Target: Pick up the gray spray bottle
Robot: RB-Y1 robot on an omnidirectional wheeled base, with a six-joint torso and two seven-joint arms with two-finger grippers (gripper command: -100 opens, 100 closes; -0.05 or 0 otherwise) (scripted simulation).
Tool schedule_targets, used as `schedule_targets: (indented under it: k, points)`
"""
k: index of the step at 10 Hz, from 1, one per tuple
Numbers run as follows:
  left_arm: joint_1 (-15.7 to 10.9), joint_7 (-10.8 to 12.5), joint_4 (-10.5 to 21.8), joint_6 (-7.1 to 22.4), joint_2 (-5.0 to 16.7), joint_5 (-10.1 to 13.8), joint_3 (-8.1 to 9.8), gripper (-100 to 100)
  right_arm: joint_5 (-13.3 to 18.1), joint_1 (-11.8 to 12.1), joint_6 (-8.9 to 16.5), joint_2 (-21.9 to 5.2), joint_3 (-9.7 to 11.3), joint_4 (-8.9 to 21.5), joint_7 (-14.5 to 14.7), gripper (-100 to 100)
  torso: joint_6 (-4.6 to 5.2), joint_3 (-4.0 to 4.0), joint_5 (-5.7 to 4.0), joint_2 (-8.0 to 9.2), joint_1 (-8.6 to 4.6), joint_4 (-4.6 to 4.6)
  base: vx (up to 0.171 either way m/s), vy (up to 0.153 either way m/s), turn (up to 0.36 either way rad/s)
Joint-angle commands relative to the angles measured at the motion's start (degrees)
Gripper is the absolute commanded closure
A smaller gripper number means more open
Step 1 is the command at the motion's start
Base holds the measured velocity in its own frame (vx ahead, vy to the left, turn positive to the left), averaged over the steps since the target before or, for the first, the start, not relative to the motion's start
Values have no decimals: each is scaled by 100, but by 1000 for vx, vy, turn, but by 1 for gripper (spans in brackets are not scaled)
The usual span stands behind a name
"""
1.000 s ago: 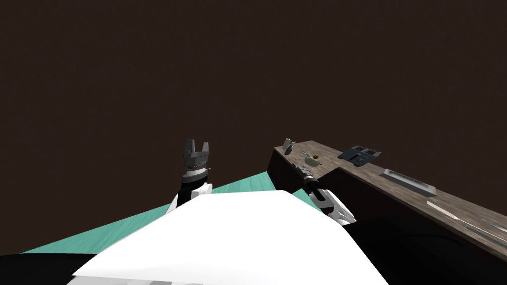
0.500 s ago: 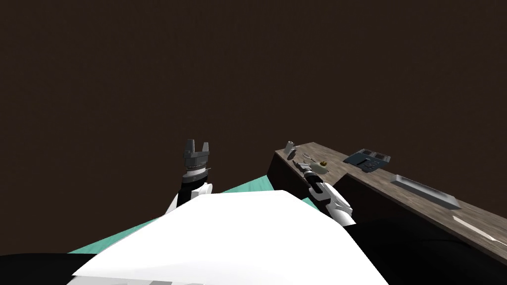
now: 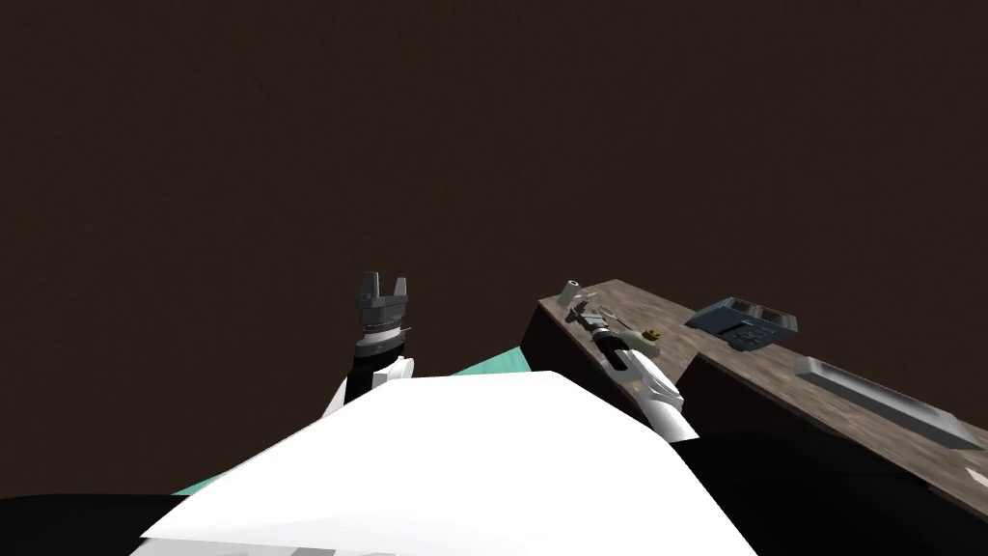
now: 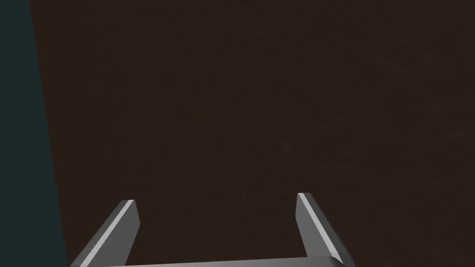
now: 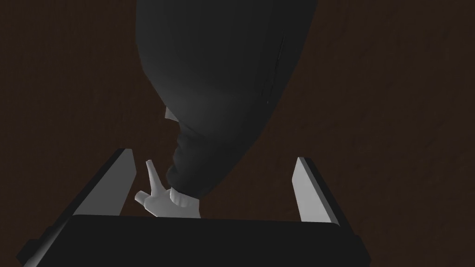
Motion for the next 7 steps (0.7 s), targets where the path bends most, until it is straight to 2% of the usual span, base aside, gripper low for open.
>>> schedule_targets:
  k: [1,2,3,4,5,6,7]
  points:
    - [0,0,0,0,0,0,0,0,-93,-286,-6,4,286,239,104,-100,0,0,0,0,0,0,14,-12,-273]
    - [1,0,0,0,0,0,1,0,-93,-344,-6,4,303,239,104,-100,6,9,0,15,3,3,2,0,-174]
    - [-1,0,0,0,0,0,0,0,-187,-520,-12,8,562,401,209,-100,0,13,1,21,6,5,-1,-7,-316]
    - [0,0,0,0,0,0,0,0,-187,-704,-12,8,606,479,209,-100,6,15,0,24,5,6,-2,2,-126]
    - [-1,0,0,0,0,0,0,0,-187,-756,-12,8,606,479,209,-100,-2,15,2,25,7,7,-1,1,55]
    - [-1,0,0,0,0,0,-1,0,-280,-981,-18,12,899,707,313,-100,-2,16,2,25,7,7,4,-12,-278]
    - [0,0,0,0,0,0,0,0,-280,-1134,-18,12,908,718,313,-100,6,15,0,25,3,6,2,-2,-179]
